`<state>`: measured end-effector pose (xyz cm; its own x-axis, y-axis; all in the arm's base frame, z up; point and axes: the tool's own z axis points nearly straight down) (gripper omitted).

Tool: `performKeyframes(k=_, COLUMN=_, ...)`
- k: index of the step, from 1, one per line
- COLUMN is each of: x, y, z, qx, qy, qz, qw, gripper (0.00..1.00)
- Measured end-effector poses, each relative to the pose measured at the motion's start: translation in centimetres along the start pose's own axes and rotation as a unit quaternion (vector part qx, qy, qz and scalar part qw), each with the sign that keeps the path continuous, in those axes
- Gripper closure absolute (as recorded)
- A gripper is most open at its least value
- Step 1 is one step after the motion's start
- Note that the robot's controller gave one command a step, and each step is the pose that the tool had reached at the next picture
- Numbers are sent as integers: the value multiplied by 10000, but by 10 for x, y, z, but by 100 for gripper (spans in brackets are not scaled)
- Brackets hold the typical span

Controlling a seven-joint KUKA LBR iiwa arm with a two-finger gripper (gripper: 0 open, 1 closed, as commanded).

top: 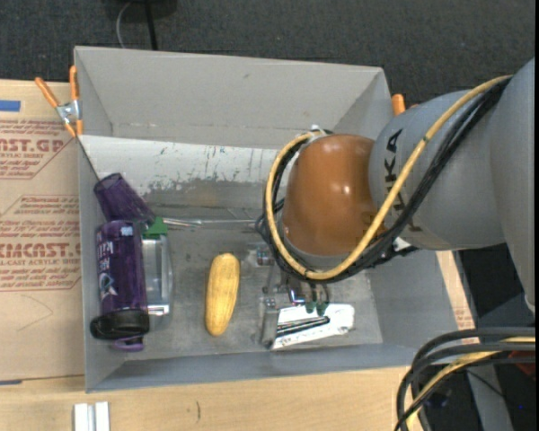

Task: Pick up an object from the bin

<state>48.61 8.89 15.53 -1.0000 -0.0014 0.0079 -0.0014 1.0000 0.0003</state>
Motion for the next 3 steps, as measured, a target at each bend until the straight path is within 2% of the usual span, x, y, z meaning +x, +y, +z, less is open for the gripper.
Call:
performKeyframes(k=1, x=-2, y=0, z=-4, qx=-4, qy=-37, qz=6, qw=10000, gripper=0)
performKeyframes(k=2, x=-28, y=13, z=27, qx=1, qy=-64, qz=-1159, qw=9932, gripper=0)
performKeyframes(k=3, x=-38, y=26, z=38, qx=0, qy=-22, qz=-2414, qw=9704, gripper=0)
